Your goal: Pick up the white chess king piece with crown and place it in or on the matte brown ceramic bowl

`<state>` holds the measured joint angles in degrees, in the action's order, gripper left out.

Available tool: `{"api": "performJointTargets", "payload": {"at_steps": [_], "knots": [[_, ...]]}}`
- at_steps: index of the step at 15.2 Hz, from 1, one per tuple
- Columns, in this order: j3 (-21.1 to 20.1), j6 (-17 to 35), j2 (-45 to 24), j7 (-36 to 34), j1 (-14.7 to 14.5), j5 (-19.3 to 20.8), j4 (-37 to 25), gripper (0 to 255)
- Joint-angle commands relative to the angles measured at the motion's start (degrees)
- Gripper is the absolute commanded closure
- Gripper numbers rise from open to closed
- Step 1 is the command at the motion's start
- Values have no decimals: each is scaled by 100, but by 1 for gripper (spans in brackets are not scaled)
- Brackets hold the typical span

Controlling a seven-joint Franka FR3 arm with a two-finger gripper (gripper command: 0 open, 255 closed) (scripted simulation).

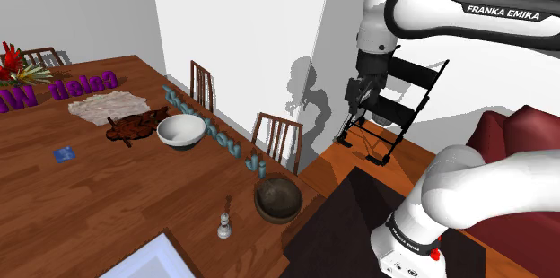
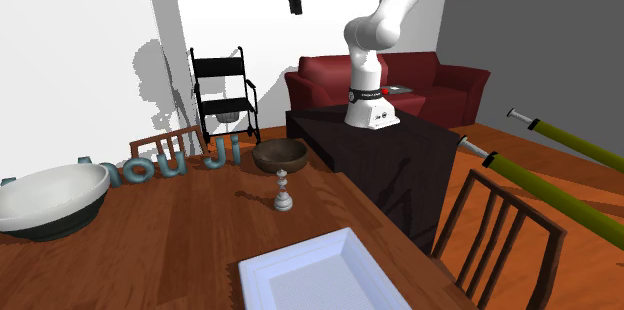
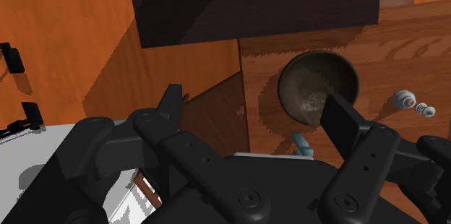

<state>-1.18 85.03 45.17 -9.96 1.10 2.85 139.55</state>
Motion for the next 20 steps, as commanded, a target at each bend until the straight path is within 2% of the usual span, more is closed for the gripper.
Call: {"api": "performJointTargets", "payload": {"at_steps": [1, 10, 20], "knots": [[0, 0, 0, 0, 0, 0, 0, 0], [-790, 1484, -695, -912, -359, -709, 687, 0], [-1706, 3281, -2307, -1899, -650, -1152, 695, 0]]}}
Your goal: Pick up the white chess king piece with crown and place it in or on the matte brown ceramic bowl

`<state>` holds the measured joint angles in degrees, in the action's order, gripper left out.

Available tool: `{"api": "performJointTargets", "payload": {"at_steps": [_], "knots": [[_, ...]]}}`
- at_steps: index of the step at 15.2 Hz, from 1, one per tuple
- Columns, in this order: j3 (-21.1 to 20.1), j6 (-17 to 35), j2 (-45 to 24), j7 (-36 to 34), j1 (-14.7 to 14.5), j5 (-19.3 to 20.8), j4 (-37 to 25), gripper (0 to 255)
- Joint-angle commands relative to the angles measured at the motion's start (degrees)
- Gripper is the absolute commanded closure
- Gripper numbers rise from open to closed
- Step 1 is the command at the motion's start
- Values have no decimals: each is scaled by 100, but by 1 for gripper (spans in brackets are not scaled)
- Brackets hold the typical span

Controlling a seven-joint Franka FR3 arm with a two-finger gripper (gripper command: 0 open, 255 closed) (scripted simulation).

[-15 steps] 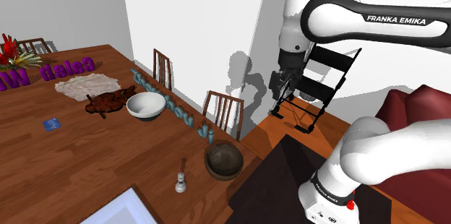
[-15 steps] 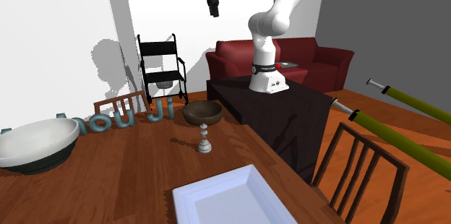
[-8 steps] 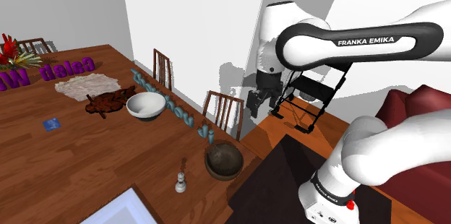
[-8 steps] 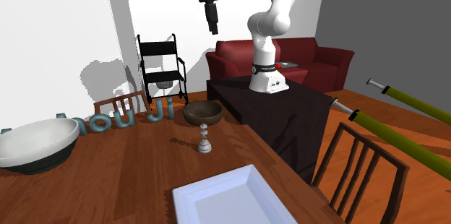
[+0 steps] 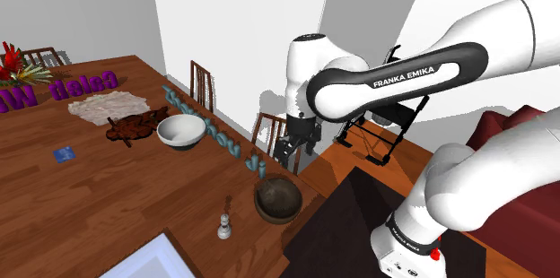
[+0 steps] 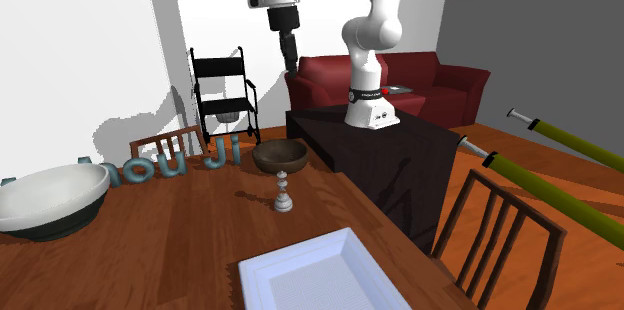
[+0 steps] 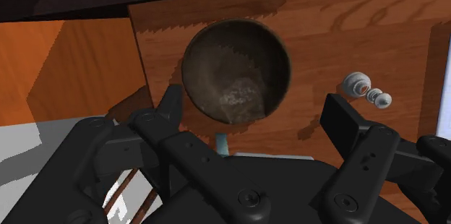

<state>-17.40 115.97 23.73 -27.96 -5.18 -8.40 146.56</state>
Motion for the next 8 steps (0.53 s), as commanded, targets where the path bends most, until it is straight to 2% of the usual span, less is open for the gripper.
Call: {"api": "performJointTargets", "payload": {"at_steps": [1, 5, 8], "knots": [[-174, 360, -364, -208, -38, -29, -51, 0], [-506, 1018, -1221, -687, -79, 82, -311, 0], [-712, 1456, -1910, -1108, -108, 312, -588, 0]]}}
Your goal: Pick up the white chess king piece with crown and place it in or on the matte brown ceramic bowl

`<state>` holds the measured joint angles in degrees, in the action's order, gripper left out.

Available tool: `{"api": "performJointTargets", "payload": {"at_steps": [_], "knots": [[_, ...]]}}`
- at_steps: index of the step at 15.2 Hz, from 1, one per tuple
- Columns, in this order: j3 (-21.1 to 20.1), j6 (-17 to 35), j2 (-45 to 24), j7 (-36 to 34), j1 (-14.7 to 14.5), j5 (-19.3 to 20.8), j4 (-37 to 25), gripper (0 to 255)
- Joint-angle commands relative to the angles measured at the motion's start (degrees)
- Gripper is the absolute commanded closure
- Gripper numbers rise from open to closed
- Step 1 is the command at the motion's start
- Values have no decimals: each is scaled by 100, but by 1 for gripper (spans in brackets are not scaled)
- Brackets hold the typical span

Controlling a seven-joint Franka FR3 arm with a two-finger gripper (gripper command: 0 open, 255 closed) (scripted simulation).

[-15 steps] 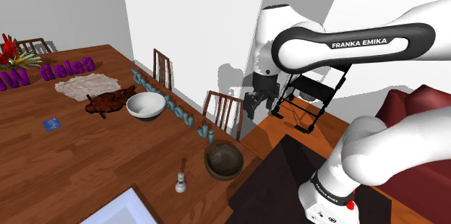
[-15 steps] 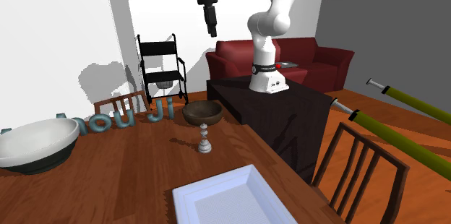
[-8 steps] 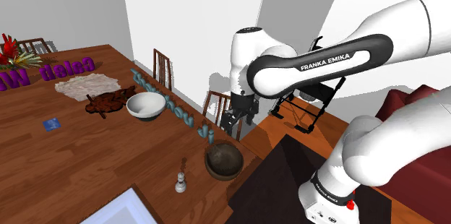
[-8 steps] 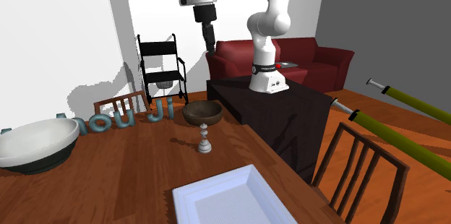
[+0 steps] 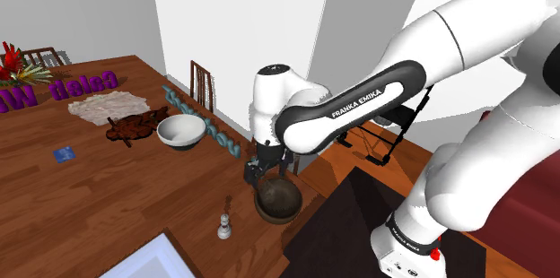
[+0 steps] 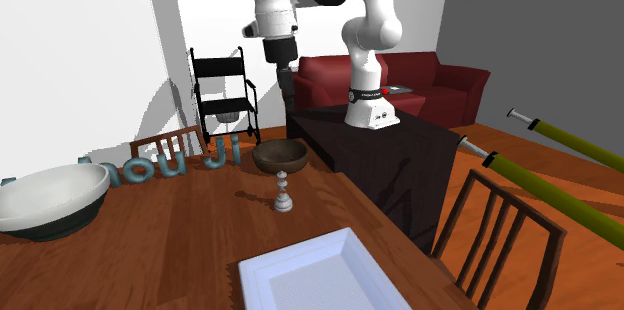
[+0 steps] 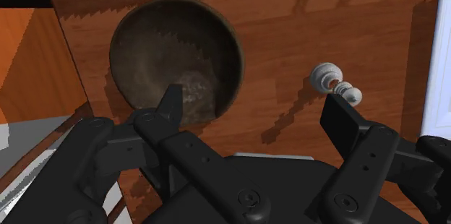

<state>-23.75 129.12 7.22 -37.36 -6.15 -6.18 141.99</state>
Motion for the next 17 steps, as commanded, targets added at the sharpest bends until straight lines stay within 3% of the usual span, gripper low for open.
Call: {"api": "performJointTargets", "payload": {"at_steps": [1, 6, 11, 17], "knots": [[-130, 273, -495, -321, -28, 195, -238, 0], [-217, 793, -1694, -1139, -241, 874, -892, 0], [-33, 1078, -2849, -1858, -685, 1536, -1736, 0], [104, 1396, -3182, -1998, -805, 1733, -1734, 0]]}}
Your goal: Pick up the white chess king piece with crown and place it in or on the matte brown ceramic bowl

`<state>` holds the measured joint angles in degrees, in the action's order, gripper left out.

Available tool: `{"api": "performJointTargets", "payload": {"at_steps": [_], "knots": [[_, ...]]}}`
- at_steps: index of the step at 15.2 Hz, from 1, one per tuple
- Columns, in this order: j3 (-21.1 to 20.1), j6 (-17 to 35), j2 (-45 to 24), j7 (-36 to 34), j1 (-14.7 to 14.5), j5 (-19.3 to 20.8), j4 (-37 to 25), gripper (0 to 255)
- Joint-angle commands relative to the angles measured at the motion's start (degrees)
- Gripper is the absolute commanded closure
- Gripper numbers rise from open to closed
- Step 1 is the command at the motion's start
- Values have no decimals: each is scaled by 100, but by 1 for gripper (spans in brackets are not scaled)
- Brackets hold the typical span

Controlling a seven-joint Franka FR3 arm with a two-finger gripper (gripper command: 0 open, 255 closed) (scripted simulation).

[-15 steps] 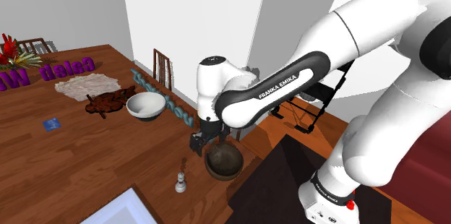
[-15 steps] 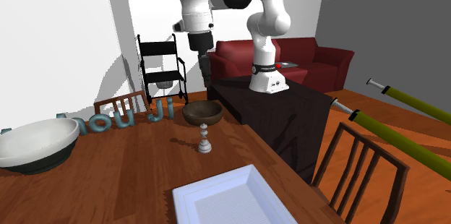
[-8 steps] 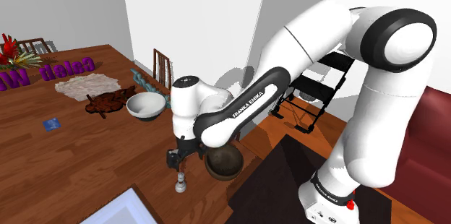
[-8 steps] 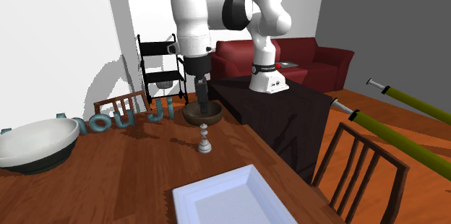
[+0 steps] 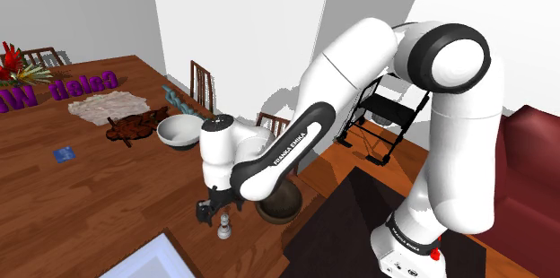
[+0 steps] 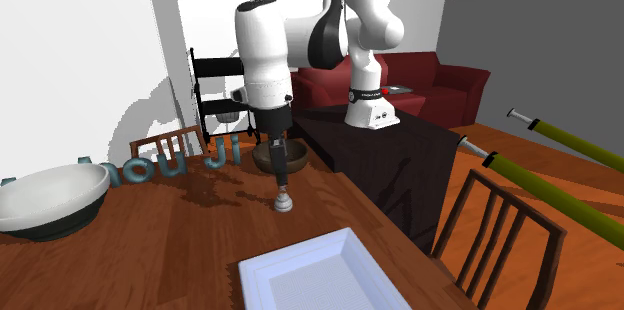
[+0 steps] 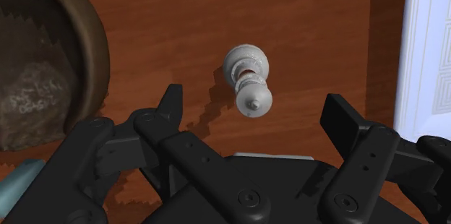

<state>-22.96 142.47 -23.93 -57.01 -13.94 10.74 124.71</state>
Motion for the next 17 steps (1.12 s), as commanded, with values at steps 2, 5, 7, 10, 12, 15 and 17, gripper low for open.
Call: {"api": "performJointTargets", "payload": {"at_steps": [2, 5, 7, 10, 12, 15, 17], "knots": [[96, 217, -233, -100, -83, 139, -7, 0], [97, 217, -233, -99, -84, 138, -6, 0], [97, 217, -233, -99, -84, 138, -6, 0], [96, 216, -232, -99, -84, 138, -6, 0], [96, 216, -232, -99, -84, 138, -6, 255], [95, 212, -230, -98, -83, 136, -9, 255], [96, 210, -237, -102, -88, 138, -17, 255]]}}
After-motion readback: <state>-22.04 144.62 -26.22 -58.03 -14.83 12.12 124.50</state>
